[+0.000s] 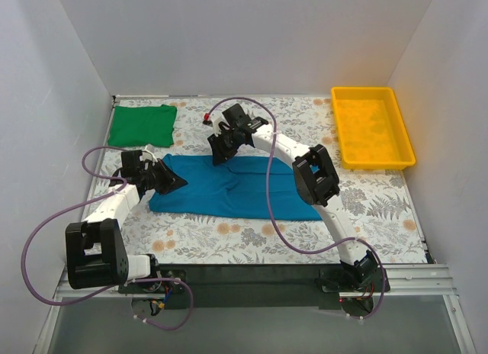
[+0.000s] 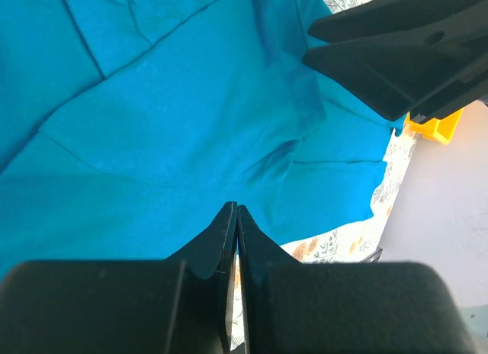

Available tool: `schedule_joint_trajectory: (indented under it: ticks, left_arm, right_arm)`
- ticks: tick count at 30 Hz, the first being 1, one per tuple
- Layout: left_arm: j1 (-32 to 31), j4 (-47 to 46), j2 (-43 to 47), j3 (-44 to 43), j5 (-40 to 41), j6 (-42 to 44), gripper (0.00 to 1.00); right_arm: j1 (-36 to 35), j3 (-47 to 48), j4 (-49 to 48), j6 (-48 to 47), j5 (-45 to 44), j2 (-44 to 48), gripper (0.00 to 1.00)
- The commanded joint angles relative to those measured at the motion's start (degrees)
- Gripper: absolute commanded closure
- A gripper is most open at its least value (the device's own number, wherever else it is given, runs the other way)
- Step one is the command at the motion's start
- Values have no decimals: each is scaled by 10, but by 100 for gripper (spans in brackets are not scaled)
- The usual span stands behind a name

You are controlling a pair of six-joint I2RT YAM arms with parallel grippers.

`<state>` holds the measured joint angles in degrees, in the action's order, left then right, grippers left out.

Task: Fold and stack the t-shirts
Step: Fold the tshirt

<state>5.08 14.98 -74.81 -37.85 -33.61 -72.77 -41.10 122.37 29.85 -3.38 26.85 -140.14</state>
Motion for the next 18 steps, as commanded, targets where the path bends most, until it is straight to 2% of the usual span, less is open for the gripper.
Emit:
schedule_joint_trajectory:
  ticks: [1, 11, 15, 18]
  left_arm:
    - [1, -4, 17, 4, 5, 13, 99]
    - [1, -7, 5, 8, 7, 15, 99]
    - [1, -7, 2, 10, 10, 14, 99]
    - [2, -10, -6, 14, 15, 11, 99]
  right_arm:
    - [-1, 30, -15, -4, -19, -10, 60]
    - [-3, 30, -16, -9, -19, -23, 60]
    - [-3, 25, -16, -8, -7, -24, 66]
    - [-2, 25, -16, -10, 0, -22, 74]
